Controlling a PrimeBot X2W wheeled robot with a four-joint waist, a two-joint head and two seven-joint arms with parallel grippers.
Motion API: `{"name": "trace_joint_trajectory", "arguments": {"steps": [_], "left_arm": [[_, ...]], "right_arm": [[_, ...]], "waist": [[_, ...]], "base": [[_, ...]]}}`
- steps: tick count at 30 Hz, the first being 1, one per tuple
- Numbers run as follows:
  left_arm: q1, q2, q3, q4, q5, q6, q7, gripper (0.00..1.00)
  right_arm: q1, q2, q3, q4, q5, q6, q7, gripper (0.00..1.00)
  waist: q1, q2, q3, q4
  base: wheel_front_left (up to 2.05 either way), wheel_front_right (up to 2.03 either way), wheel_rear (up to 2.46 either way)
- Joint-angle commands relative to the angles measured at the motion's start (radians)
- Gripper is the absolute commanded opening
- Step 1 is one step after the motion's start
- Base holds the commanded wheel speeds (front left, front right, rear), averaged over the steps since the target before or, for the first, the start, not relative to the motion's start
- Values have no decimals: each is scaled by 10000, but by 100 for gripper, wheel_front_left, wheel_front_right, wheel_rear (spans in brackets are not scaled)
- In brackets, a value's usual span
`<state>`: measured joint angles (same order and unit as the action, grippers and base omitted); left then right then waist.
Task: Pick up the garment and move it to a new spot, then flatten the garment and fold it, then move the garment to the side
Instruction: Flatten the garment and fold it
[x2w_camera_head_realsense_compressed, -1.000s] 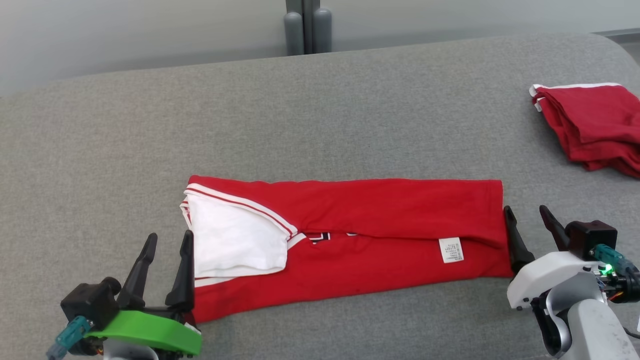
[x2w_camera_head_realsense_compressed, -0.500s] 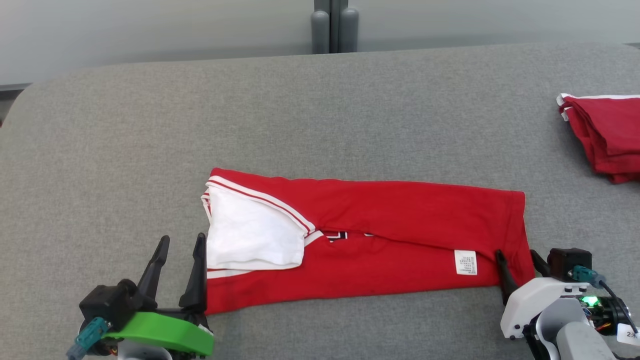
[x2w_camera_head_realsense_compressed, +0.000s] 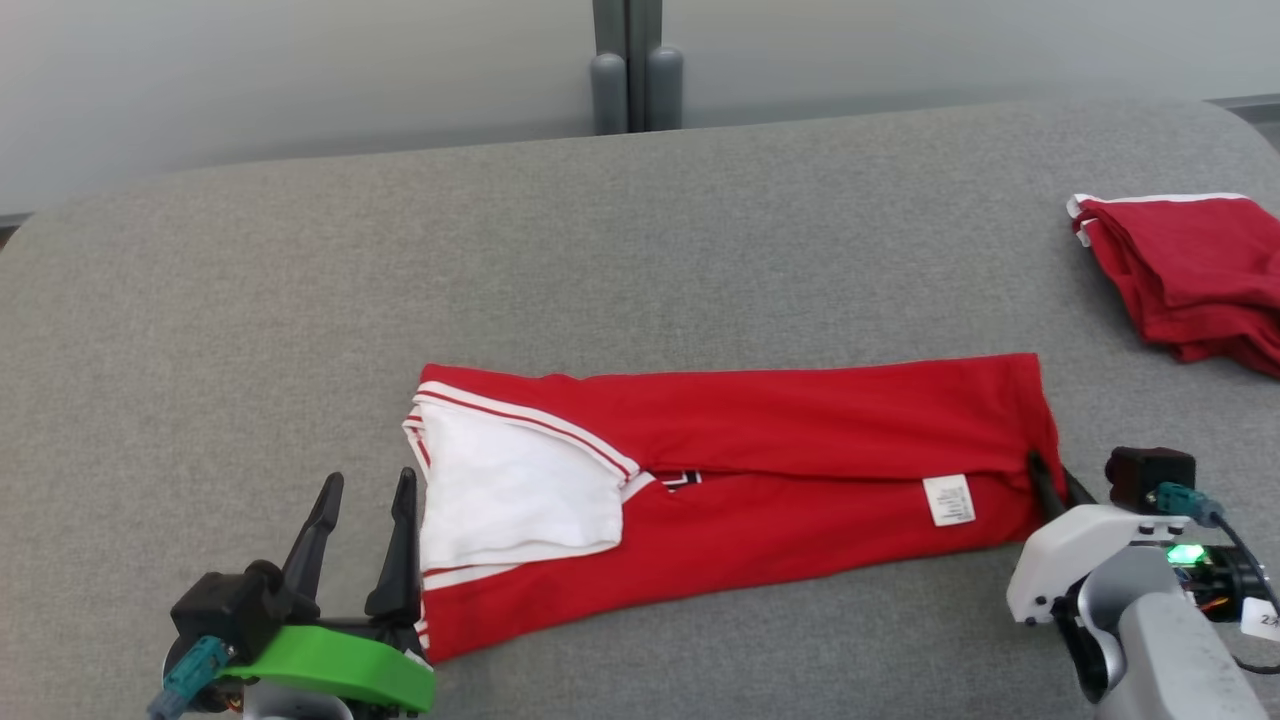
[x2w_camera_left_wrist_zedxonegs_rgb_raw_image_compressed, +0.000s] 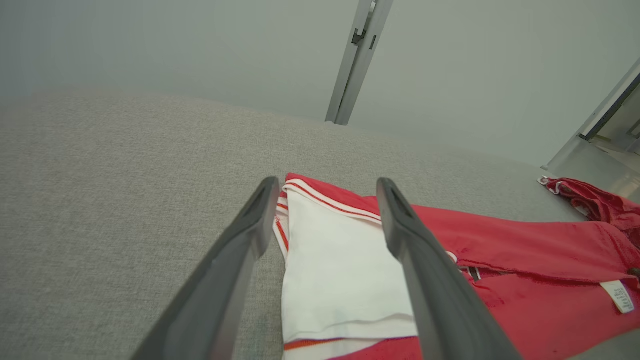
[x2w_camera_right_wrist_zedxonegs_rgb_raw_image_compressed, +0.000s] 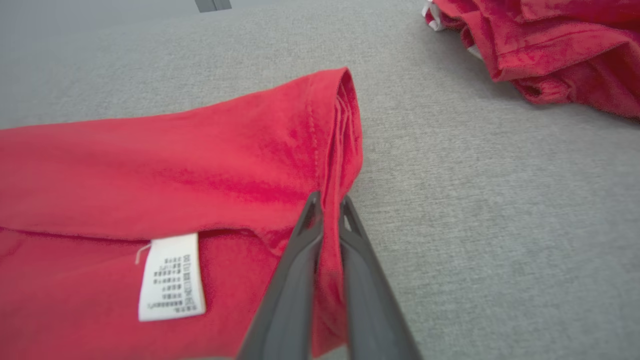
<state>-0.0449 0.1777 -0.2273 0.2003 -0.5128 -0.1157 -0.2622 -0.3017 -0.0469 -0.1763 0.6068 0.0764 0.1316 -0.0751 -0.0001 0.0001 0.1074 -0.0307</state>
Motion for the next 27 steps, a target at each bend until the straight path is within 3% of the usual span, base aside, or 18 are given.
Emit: {"name": "trace_joint_trajectory", "arguments": {"steps": [1,7,12,22,27], "left_arm": [[183,-39,80,47,89,-57,-34,100],[112,-220,284,213,238,-92,-34,100],[95,-334,429,329,329,-138,-34,100],[-94,-499,407,599,423,-164,-35,100],[-224,-505,299,633,384,-167,-35,100]], "right_arm": [[-61,-217,-262,-122,-93,-20,62,0],[38,-666,-1169,-838,-332,-20,444,0],[203,-545,-1297,-1578,-199,-20,786,0],[340,-75,815,-2702,609,-18,1232,0],[257,-44,2608,-3092,1989,-17,1222,0]], "waist": [[1,-1,-134,-170],[1,-1,-199,-354],[1,-1,-195,-403],[1,-1,-196,-176],[1,-1,-213,20]], "base": [[0,0,0],[0,0,0],[0,0,0],[0,0,0],[0,0,0]]}}
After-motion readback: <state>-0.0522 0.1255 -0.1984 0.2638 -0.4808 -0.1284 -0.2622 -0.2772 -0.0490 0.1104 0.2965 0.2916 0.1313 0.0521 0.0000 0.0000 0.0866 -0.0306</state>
